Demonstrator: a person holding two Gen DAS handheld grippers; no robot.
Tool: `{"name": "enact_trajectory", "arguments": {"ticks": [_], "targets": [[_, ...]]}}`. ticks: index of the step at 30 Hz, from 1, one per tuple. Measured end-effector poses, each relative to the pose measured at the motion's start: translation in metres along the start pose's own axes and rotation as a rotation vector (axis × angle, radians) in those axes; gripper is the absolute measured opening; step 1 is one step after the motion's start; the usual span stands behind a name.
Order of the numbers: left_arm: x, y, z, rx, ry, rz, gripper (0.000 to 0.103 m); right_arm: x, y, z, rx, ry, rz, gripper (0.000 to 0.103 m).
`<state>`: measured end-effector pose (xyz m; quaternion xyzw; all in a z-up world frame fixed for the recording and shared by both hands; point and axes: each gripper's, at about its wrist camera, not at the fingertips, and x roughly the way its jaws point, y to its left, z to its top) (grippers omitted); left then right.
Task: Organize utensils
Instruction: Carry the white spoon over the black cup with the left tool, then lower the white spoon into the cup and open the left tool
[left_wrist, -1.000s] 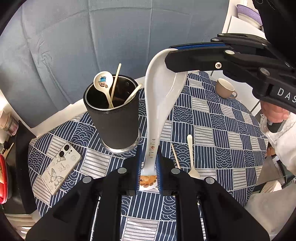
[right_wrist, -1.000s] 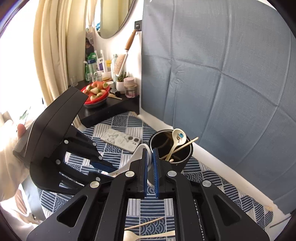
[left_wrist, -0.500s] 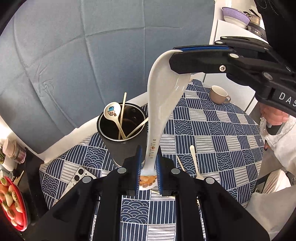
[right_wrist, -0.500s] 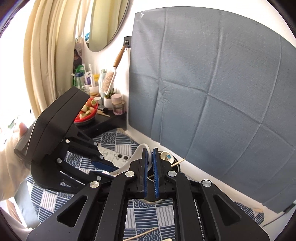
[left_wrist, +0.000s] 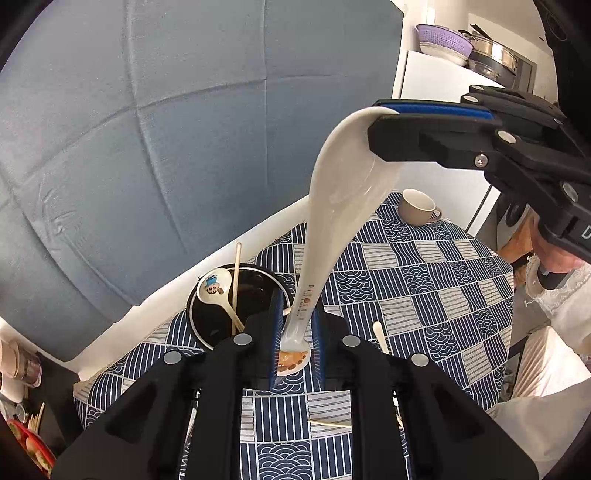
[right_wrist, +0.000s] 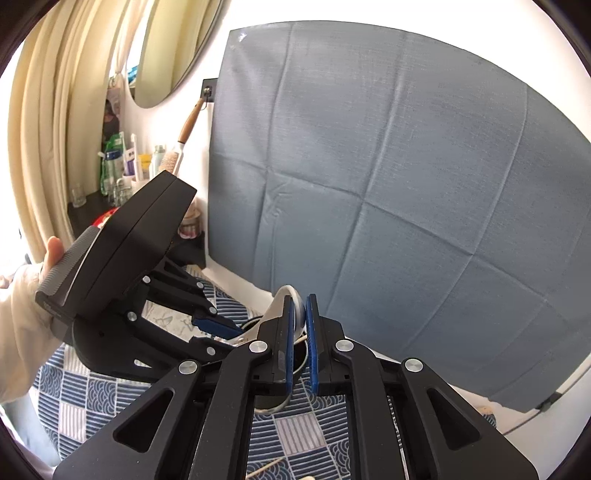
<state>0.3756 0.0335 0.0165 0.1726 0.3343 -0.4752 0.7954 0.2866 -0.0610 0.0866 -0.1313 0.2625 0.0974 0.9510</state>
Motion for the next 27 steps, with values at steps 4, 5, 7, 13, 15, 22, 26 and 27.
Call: {"name": "enact_trajectory", "arguments": {"ticks": [4,5,7,13,15,22,26,27], "targets": [[0.014,0.010,0.006,0.008,0.004,-0.022,0.016,0.008,0.000,0.000,-0.008,0.014,-0.039,0.007],[0.018,0.012,0.007,0.009,0.004,-0.026,0.016,0.011,0.000,0.000,-0.011,0.017,-0.044,0.007],[0.024,0.017,0.007,0.002,-0.002,-0.042,0.016,0.017,0.000,0.000,-0.024,0.019,-0.062,0.007],[0.042,0.035,0.005,-0.032,0.018,-0.084,0.016,0.040,-0.002,-0.002,-0.022,0.052,-0.062,0.007],[0.048,0.037,0.004,-0.033,0.029,-0.076,0.016,0.047,-0.001,-0.003,-0.024,0.057,-0.058,0.007],[0.060,0.040,-0.007,-0.035,0.047,-0.063,0.016,0.060,0.002,-0.011,-0.024,0.082,-0.028,0.008],[0.062,0.038,-0.010,-0.023,0.049,-0.044,0.023,0.062,0.001,-0.013,-0.007,0.087,-0.019,0.031],[0.061,0.037,-0.011,-0.021,0.049,-0.036,0.034,0.062,0.001,-0.013,-0.003,0.080,-0.031,0.045]]}}
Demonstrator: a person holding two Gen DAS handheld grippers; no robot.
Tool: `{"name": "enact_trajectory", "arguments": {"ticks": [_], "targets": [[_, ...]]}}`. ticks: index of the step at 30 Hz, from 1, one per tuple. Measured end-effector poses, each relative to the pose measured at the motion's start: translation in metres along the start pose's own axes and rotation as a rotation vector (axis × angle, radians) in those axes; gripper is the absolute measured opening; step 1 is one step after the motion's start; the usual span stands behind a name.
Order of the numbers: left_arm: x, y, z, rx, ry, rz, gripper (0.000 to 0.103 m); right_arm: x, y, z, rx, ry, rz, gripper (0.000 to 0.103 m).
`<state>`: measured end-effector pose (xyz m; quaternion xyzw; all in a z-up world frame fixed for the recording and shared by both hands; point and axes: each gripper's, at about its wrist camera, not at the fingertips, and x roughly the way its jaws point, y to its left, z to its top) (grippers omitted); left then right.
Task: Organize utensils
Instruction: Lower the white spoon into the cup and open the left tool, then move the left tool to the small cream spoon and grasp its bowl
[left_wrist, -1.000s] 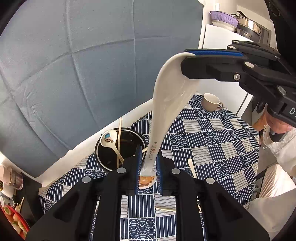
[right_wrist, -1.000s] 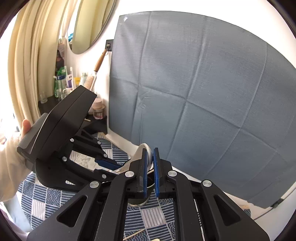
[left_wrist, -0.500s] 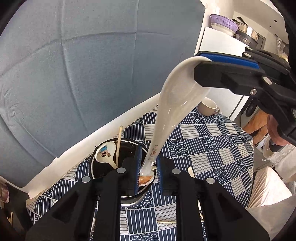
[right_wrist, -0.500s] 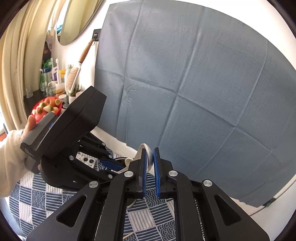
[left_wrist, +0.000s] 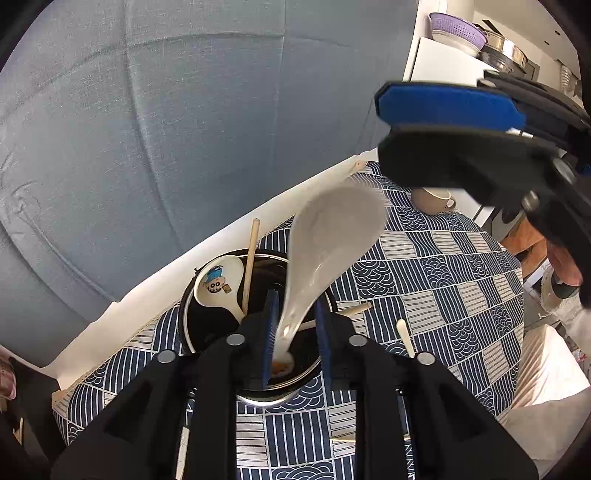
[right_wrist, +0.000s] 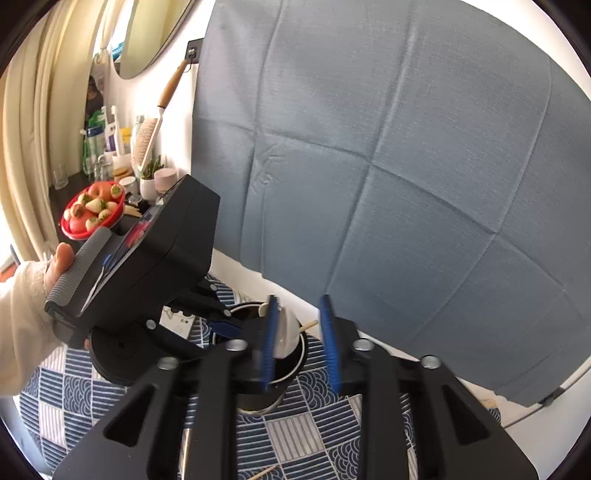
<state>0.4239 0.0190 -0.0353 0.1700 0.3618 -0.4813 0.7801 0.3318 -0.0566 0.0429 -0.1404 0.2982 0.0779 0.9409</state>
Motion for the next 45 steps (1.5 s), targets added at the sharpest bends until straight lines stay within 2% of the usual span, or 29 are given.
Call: {"name": "enact_trajectory", "arguments": {"ticks": [1,2,3,5,6,12,17,27,35,45], "targets": [[-0.002,-0.001,-0.001,0.002,-0.007,0.010,0.040,-0.002,-0.001,-0.001,0.006,-0.011,-0.018,0.070],[-0.005,-0.002,-0.002,0.002,-0.018,0.016,0.051,-0.005,-0.002,-0.002,0.015,-0.029,-0.030,0.076],[-0.008,-0.002,-0.004,-0.001,-0.027,0.017,0.060,-0.007,-0.004,-0.003,0.026,-0.036,-0.026,0.076],[-0.013,-0.003,-0.006,-0.008,-0.041,0.035,0.064,-0.009,-0.010,-0.003,0.052,-0.026,-0.030,0.085],[-0.015,-0.003,-0.007,-0.013,-0.042,0.048,0.070,-0.011,-0.012,-0.005,0.063,-0.032,-0.038,0.086],[-0.026,-0.008,-0.022,-0.041,-0.037,0.128,0.089,-0.012,-0.023,-0.020,0.108,-0.006,-0.043,0.087],[-0.028,-0.011,-0.033,-0.063,-0.018,0.170,0.095,-0.006,-0.026,-0.040,0.133,0.042,-0.033,0.088],[-0.027,-0.023,-0.066,-0.170,0.018,0.219,0.097,0.007,-0.027,-0.086,0.132,0.151,0.030,0.088],[-0.008,-0.062,-0.083,-0.203,0.048,0.242,0.097,0.017,-0.040,-0.125,0.121,0.226,0.064,0.088],[0.031,-0.106,-0.089,-0.238,0.074,0.227,0.097,0.012,-0.073,-0.161,0.075,0.272,0.084,0.088]]}}
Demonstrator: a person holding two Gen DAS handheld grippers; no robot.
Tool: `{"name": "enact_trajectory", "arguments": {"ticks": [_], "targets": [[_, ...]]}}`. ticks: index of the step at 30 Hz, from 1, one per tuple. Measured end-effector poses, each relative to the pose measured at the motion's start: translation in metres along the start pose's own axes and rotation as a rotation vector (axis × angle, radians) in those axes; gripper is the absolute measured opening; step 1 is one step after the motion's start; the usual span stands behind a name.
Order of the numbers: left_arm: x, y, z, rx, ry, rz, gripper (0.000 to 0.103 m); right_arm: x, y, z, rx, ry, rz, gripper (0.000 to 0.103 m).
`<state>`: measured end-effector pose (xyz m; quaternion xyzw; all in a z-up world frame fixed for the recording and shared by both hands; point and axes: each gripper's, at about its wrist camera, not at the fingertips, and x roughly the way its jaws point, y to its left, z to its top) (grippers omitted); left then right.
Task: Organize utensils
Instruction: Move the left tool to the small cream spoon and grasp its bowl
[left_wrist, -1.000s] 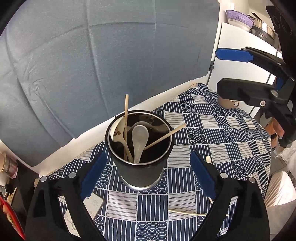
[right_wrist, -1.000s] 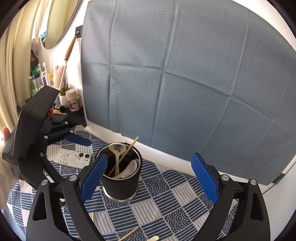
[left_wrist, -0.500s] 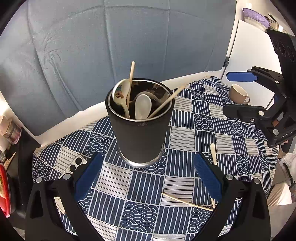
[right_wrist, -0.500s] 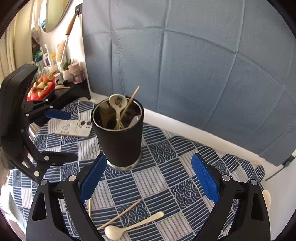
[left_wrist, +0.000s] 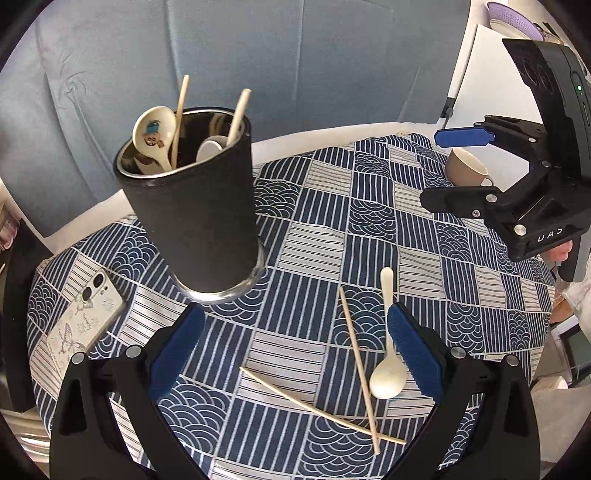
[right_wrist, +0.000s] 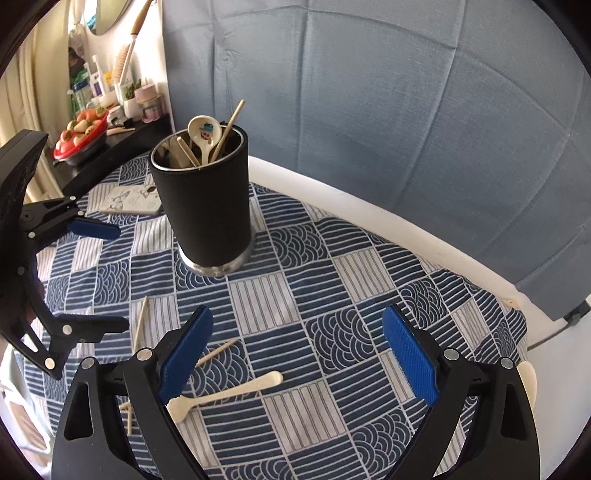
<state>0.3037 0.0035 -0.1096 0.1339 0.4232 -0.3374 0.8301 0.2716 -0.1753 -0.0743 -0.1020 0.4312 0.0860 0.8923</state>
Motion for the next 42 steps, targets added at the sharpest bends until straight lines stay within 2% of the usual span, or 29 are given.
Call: {"name": "enact_trajectory", "arguments": {"ticks": [2,9,14,22,25,27,31,32,34,37,39,42], "targets": [[0.006,-0.013,-0.002,0.007,0.005,0.017,0.097,-0.001,-0.005,-0.006,-0.013,-0.001,-0.003,0.088],[0.033,-0.052,-0.012,0.050,0.055,0.000,0.097,0.003,-0.026,-0.025,-0.001,0.008,0.000,0.088],[0.048,-0.074,-0.019,0.089,0.093,-0.039,0.097,0.006,-0.036,-0.036,0.006,0.010,0.008,0.088],[0.074,-0.094,-0.024,0.098,0.158,-0.070,0.096,0.007,-0.049,-0.056,0.006,0.025,0.013,0.088],[0.081,-0.098,-0.024,0.093,0.187,-0.081,0.091,0.007,-0.056,-0.063,0.025,0.028,0.019,0.088],[0.088,-0.101,-0.025,0.100,0.221,-0.088,0.082,0.008,-0.059,-0.068,0.039,0.031,0.029,0.088],[0.103,-0.108,-0.029,0.124,0.294,-0.080,0.073,0.012,-0.066,-0.077,0.068,0.035,0.044,0.088],[0.107,-0.108,-0.030,0.124,0.310,-0.081,0.064,0.013,-0.068,-0.080,0.077,0.034,0.047,0.088],[0.109,-0.110,-0.029,0.144,0.304,-0.055,0.059,0.015,-0.071,-0.084,0.093,0.034,0.054,0.088],[0.111,-0.108,-0.025,0.154,0.309,-0.019,0.036,0.017,-0.076,-0.091,0.118,0.037,0.066,0.089],[0.112,-0.103,-0.021,0.135,0.339,-0.021,0.007,0.019,-0.078,-0.095,0.129,0.040,0.071,0.089],[0.113,-0.104,-0.019,0.147,0.363,-0.019,0.007,0.021,-0.081,-0.099,0.141,0.043,0.075,0.088]]}}
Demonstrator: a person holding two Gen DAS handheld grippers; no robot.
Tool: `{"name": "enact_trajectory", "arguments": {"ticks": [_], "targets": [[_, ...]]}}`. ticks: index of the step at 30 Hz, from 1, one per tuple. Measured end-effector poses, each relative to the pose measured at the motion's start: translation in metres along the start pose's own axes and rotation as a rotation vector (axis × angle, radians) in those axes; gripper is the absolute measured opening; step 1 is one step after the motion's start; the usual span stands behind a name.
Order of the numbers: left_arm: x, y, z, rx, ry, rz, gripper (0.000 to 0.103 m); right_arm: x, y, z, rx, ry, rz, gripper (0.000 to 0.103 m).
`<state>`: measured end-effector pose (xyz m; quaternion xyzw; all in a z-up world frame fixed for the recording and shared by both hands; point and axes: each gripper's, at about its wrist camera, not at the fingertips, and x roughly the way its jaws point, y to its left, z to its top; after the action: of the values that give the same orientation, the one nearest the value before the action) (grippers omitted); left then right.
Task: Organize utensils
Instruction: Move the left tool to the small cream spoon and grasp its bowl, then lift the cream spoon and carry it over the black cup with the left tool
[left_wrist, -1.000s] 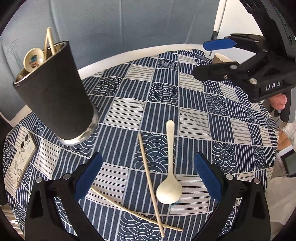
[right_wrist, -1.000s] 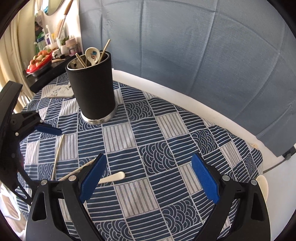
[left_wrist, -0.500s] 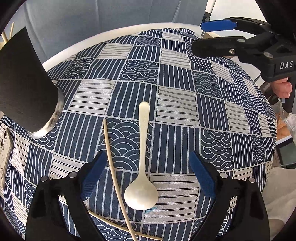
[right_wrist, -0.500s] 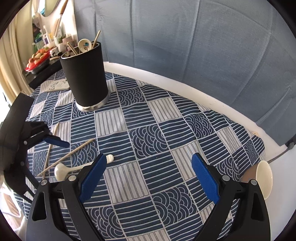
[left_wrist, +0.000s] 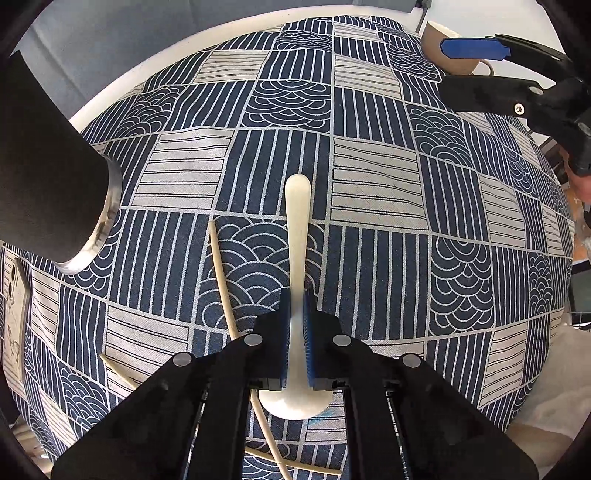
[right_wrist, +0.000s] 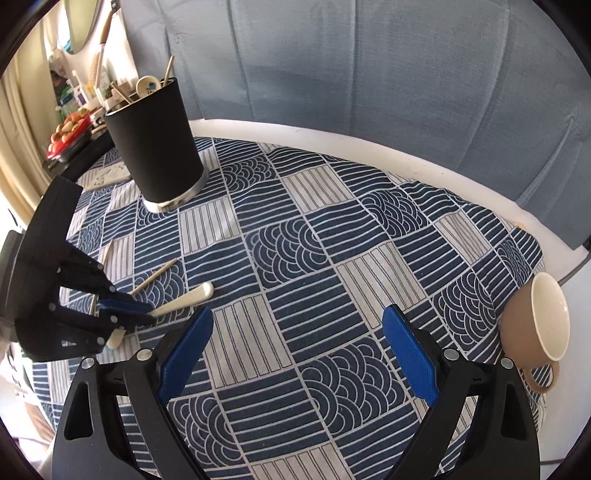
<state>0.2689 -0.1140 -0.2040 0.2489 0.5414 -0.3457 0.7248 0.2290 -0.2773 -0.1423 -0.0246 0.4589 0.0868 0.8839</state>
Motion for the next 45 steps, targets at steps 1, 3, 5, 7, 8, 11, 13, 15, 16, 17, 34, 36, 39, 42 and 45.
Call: {"name": "enact_trajectory", "arguments": {"ticks": [1,3,5,7,8,11,13,15,16,17,34,36,39,42,45], "targets": [[0.000,0.000,0.001,-0.008,0.002,-0.002,0.007,0.000,-0.001,-0.001,0.004,-0.002,0.001,0.089],[0.000,0.005,0.000,-0.050,0.004,-0.039,0.007,-0.001,-0.004,-0.003,0.006,-0.004,0.004,0.089],[-0.001,0.006,-0.002,-0.060,0.006,-0.054,0.007,-0.001,-0.005,-0.003,0.005,-0.003,0.004,0.089],[-0.003,0.004,-0.005,-0.061,0.009,-0.070,0.007,0.000,-0.006,-0.003,0.007,-0.002,0.008,0.089],[-0.004,0.004,-0.006,-0.066,0.006,-0.076,0.007,0.001,-0.006,-0.003,0.010,-0.001,0.012,0.088],[-0.010,0.005,-0.006,-0.081,-0.012,-0.095,0.007,0.003,-0.003,-0.002,0.008,0.004,0.023,0.089],[-0.017,0.004,-0.007,-0.078,-0.026,-0.101,0.007,0.005,0.001,-0.001,0.003,0.010,0.044,0.088],[-0.025,0.003,-0.006,-0.073,-0.042,-0.107,0.007,0.009,0.004,-0.001,0.006,0.020,0.076,0.088],[-0.029,0.002,-0.006,-0.073,-0.053,-0.111,0.007,0.011,0.007,-0.001,0.011,0.028,0.092,0.088],[-0.033,0.001,-0.005,-0.071,-0.062,-0.113,0.007,0.013,0.008,-0.001,0.018,0.037,0.112,0.088],[-0.071,-0.017,-0.006,0.005,-0.129,-0.122,0.007,0.036,0.013,0.007,0.301,0.061,0.582,0.009],[-0.068,-0.017,-0.008,0.000,-0.121,-0.118,0.007,0.030,0.016,0.009,0.292,0.031,0.612,0.007],[-0.068,-0.016,-0.009,-0.004,-0.124,-0.120,0.007,0.026,0.019,0.013,0.264,0.022,0.604,0.006],[-0.069,-0.017,-0.008,-0.001,-0.126,-0.114,0.007,0.020,0.020,0.016,0.263,0.005,0.618,0.005],[-0.072,-0.016,-0.006,0.003,-0.134,-0.108,0.007,0.012,0.022,0.020,0.246,-0.013,0.615,0.005]]}}
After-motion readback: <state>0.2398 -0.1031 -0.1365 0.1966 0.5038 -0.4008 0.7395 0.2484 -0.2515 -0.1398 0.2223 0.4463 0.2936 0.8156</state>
